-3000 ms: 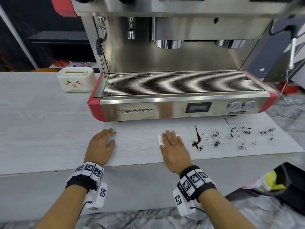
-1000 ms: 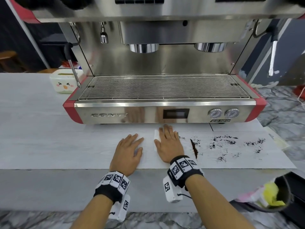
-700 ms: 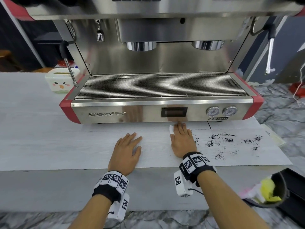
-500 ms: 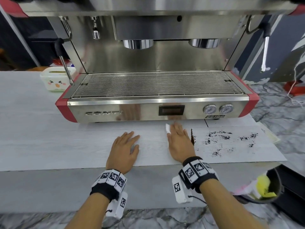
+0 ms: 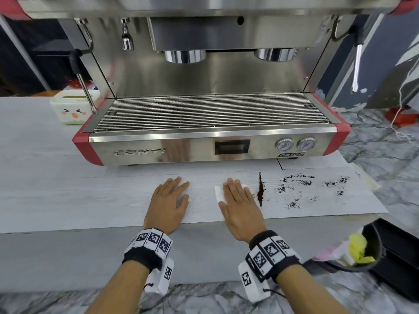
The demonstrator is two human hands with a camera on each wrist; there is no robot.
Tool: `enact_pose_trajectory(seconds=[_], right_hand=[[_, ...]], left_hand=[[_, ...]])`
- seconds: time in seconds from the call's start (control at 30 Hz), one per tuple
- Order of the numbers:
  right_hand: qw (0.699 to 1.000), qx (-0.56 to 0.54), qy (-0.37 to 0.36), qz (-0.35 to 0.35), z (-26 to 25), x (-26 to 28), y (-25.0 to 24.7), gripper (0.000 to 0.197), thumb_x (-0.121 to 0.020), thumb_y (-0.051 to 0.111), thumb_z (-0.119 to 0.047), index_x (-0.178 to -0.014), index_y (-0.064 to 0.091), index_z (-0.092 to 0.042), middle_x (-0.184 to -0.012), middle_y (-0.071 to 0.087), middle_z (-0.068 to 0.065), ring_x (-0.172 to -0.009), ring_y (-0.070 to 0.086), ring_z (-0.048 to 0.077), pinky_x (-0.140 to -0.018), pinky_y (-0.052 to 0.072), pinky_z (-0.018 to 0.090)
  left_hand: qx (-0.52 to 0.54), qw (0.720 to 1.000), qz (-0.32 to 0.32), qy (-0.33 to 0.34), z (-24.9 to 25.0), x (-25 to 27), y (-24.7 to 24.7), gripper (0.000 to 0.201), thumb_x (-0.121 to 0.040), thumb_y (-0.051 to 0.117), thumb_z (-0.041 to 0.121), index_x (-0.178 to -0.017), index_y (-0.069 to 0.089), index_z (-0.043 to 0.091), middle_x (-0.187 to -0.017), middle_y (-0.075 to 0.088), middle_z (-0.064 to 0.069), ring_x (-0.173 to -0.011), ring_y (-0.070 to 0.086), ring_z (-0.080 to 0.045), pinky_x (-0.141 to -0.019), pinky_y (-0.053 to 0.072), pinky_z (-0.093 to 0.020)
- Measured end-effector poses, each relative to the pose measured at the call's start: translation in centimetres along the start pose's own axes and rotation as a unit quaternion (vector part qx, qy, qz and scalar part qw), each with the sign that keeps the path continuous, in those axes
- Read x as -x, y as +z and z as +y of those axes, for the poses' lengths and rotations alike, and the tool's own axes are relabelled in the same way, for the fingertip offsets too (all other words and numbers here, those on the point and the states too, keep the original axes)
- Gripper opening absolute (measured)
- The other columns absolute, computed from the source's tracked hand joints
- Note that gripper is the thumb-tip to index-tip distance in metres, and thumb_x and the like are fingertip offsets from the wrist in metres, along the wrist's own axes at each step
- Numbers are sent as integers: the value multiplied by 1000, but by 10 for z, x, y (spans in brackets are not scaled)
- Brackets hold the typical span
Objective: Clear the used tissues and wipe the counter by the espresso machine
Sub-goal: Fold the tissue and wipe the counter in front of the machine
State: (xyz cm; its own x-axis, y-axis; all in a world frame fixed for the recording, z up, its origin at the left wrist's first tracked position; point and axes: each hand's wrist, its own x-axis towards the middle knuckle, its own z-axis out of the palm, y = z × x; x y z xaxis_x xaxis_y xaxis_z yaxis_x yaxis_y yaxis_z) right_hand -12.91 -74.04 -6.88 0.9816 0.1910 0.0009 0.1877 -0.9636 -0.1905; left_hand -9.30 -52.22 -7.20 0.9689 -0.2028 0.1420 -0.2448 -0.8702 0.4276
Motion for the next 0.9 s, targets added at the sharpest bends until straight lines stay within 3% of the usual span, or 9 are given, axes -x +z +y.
enact_pose_trajectory(seconds=[0.17,0.33,0.47,0.6,0.7,0.73,0.83,0.9], right_hand=[[999,5,36,-7,39,2,-9,78,-84,-12,-49,-151,5,-11,-161,1,6,-148,-2,21,-117,-5,32],[996,-36,77,-1,55,-3,-22,53,-101,14,-33,-150,16,-12,-160,10,7,-148,5,22,-119,6,34],[992,-100,71,39,33,-14,-31,51,-103,19,-30,-150,17,-12,-159,13,7,-148,6,23,-119,8,36],[994,-108,18,12,-2,-25,-19,53,-102,12,-34,-151,14,-14,-160,8,7,-148,1,23,-119,4,36],[999,-50,4,-13,-11,-32,-4,74,-86,-9,-44,-150,13,-13,-160,6,9,-148,0,25,-119,1,38],[999,-34,4,-18,-11,-36,-2,75,-86,-9,-45,-150,12,-13,-160,4,9,-148,-2,25,-119,-1,38],[999,-21,18,-32,-2,-48,-4,58,-100,12,-38,-151,6,-12,-160,-2,10,-148,-5,24,-119,-2,39],[999,-11,27,-28,7,-55,-6,57,-101,18,-35,-151,7,-11,-160,-1,11,-148,-4,25,-120,0,40]], left_hand=[[7,1000,3,-2,0,2,0,53,-89,27,44,-137,45,31,-151,36,4,-142,25,-15,-119,13,-33],[18,1000,9,-6,2,1,0,50,-88,33,41,-135,47,30,-150,38,4,-142,27,-16,-119,14,-34],[17,1000,8,-7,2,1,0,50,-88,32,41,-135,47,31,-150,37,4,-142,27,-15,-119,13,-33],[14,1000,9,-7,2,0,0,53,-87,29,44,-135,47,31,-150,37,4,-142,27,-15,-119,14,-34],[12,1000,6,-8,2,0,0,57,-86,25,48,-136,46,31,-150,37,4,-142,26,-15,-119,14,-34],[13,1000,7,-7,2,1,0,59,-85,23,50,-136,46,31,-150,37,4,-142,26,-15,-119,14,-34],[12,1000,5,-8,2,1,-1,54,-87,27,46,-136,45,32,-151,36,5,-142,25,-14,-119,13,-33],[14,1000,5,-9,3,1,-1,51,-88,31,42,-137,45,32,-151,35,6,-142,24,-13,-119,11,-32]])
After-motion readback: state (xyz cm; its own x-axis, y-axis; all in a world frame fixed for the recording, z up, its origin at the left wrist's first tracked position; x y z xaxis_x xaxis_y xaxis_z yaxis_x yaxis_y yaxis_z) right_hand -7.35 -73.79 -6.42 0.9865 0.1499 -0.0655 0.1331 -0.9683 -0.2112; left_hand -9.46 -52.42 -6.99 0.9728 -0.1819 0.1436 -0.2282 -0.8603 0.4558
